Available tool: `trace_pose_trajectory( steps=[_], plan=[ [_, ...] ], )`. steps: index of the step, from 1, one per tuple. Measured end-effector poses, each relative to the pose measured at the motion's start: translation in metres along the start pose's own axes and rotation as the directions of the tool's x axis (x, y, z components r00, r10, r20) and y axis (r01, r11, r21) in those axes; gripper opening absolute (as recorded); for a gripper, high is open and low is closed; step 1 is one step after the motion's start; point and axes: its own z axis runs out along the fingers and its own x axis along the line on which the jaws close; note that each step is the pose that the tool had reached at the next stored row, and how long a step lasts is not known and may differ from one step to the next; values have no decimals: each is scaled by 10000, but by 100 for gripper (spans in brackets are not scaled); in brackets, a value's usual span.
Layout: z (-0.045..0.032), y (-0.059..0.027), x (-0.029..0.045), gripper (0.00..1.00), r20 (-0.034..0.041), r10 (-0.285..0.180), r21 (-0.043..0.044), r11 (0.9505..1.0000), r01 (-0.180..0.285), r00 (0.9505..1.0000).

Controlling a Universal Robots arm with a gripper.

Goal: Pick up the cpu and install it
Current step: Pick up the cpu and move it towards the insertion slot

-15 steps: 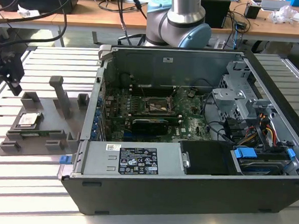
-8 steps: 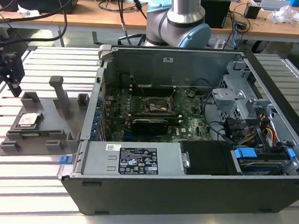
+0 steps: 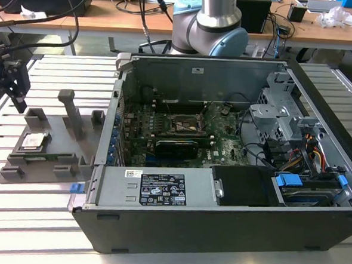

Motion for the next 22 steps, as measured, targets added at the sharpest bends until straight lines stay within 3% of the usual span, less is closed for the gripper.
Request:
trace_pose_trajectory(
  steps=[22],
  plan=[
    [125,6,3,66,1,0,0,10000,0,10000]
  ],
)
